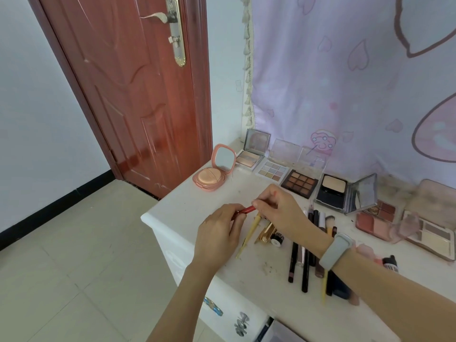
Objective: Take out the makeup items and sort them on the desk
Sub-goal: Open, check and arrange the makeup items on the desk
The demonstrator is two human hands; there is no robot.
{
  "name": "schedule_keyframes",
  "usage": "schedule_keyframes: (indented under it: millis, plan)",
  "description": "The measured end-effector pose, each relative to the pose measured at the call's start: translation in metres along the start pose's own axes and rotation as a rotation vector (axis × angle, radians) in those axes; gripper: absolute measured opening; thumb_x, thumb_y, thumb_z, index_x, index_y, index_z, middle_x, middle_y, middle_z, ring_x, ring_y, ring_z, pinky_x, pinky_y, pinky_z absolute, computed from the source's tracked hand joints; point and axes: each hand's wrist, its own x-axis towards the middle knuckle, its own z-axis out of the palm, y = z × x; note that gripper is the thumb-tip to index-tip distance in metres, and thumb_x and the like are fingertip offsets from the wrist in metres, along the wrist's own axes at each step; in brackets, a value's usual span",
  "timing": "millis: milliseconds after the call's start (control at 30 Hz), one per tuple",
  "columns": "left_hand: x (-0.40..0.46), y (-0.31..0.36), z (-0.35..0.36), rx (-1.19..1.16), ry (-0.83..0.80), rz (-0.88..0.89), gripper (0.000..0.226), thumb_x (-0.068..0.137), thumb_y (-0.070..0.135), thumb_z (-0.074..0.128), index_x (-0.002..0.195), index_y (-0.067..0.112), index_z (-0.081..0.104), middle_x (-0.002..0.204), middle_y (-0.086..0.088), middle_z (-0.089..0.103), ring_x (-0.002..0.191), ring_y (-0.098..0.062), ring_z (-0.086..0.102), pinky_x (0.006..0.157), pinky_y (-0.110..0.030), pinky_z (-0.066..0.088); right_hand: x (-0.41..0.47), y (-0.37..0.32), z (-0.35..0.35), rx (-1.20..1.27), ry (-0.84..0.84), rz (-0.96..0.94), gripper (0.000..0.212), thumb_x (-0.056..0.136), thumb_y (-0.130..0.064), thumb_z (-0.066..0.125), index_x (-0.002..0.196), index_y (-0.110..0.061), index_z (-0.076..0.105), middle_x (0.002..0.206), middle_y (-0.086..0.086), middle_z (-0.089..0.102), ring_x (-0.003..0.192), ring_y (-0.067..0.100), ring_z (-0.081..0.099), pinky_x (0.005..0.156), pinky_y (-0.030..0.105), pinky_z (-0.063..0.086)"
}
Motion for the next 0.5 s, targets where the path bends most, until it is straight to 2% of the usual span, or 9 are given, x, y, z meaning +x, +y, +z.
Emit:
schedule_keyframes:
  millis: [133, 200, 333, 500]
  plan:
    - [-0.0006, 0.0039, -0.0036, 0.046, 0.071, 0.095, 0.031, 0.093, 0.035, 0.041, 0.101, 0.020, 0.067, 0.080, 0.009, 0.066, 0.062, -0.009, 0.057, 0.051, -0.017, 0.040, -0.0004, -0.0018, 0.0044, -0.030, -0.026, -0.044, 0.019, 0.088, -0.016, 0.058, 0.072, -0.021, 0.049, 0.065, 0.005, 0.053, 0.052, 0.003, 0.041, 0.053, 0.015, 0.037]
    - [-0.0013, 0.0055, -0.0048, 0.050, 0.103, 0.110, 0.034, 0.091, 0.036, 0.039, 0.098, 0.020, 0.068, 0.073, 0.008, 0.065, 0.054, -0.010, 0.055, 0.046, -0.019, 0.040, -0.0004, -0.0036, 0.0054, -0.046, -0.041, -0.063, 0.020, 0.089, -0.014, 0.057, 0.072, -0.021, 0.048, 0.064, 0.002, 0.052, 0.051, 0.001, 0.040, 0.052, 0.013, 0.036]
    - [-0.0023, 0.0055, -0.0064, 0.053, 0.121, 0.071, 0.028, 0.091, 0.035, 0.045, 0.098, 0.022, 0.070, 0.062, 0.009, 0.061, 0.047, -0.010, 0.050, 0.045, -0.019, 0.038, 0.0007, -0.0051, 0.0082, -0.100, -0.058, -0.099, 0.022, 0.091, -0.014, 0.054, 0.072, -0.023, 0.046, 0.057, -0.009, 0.044, 0.048, -0.001, 0.040, 0.051, 0.010, 0.034]
    - [-0.0009, 0.0082, -0.0078, 0.071, 0.111, 0.031, 0.022, 0.088, 0.036, 0.051, 0.096, 0.029, 0.070, 0.053, 0.009, 0.057, 0.043, -0.010, 0.047, 0.042, -0.018, 0.035, 0.0021, -0.0062, 0.0068, -0.100, -0.061, -0.102, 0.020, 0.091, -0.012, 0.052, 0.074, -0.020, 0.047, 0.063, -0.002, 0.049, 0.052, 0.001, 0.041, 0.053, 0.012, 0.036]
